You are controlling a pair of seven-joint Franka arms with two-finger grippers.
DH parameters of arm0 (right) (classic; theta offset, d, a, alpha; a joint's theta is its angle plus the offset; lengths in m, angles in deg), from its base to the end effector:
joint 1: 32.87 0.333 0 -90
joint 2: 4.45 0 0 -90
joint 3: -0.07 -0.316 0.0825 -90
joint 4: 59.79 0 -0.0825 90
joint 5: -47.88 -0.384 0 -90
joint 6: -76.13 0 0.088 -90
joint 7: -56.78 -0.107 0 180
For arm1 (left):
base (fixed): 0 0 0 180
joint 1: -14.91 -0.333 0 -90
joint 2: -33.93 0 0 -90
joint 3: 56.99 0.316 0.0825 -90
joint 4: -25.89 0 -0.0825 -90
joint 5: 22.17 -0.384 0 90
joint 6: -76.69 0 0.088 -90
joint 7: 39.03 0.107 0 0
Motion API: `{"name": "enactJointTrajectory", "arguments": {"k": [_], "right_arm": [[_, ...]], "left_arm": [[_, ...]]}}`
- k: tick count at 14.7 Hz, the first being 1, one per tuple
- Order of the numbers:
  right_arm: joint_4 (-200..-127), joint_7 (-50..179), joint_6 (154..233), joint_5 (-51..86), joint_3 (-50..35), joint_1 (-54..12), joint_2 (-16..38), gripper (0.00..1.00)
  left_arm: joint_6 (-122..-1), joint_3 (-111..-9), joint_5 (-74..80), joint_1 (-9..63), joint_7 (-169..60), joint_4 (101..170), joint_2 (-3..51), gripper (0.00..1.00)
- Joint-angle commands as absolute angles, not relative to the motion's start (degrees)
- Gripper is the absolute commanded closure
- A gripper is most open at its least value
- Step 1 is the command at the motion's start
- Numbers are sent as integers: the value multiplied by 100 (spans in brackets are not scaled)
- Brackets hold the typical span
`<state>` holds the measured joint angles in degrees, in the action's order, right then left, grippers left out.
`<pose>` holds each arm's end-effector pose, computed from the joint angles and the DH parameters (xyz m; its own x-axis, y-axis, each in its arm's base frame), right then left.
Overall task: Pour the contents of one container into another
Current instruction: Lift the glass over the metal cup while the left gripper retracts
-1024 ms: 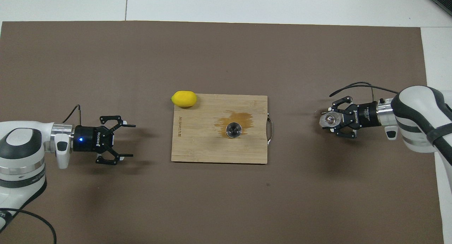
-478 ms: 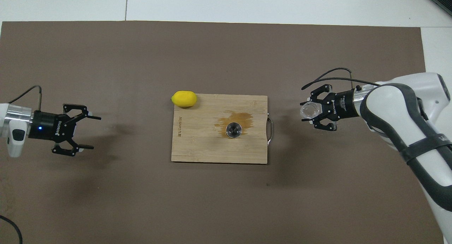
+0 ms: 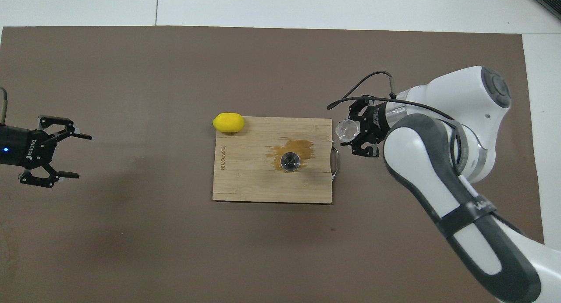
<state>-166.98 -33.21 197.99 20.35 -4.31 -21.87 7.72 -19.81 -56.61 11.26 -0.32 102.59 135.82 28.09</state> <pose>0.5905 0.1813 0.4102 0.0138 -0.9087 -0.4172 -0.9997 -0.0206 0.0117 0.5446 0.0970 0.4306 -0.4107 -0.7039 0.5796 -0.9061 0.3861 -0.1731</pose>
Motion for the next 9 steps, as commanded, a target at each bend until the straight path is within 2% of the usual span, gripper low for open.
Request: {"name": "enactJointTrajectory", "arguments": {"k": [1, 4, 9], "right_arm": [[-16316, -4067, 19865, 2589, -432, -1890, 943, 100], [-16228, -4577, 20022, 2923, -423, -1434, 969, 100], [-16201, -5036, 20085, 3556, -432, -1160, 996, 100]], "left_arm": [[-1788, -5655, 773, 40, 10063, 13234, 2874, 0], [-1640, -5707, 648, 49, 9616, 13049, 2936, 0], [-1542, -5707, 263, 435, 8554, 12416, 2988, 0]]}}
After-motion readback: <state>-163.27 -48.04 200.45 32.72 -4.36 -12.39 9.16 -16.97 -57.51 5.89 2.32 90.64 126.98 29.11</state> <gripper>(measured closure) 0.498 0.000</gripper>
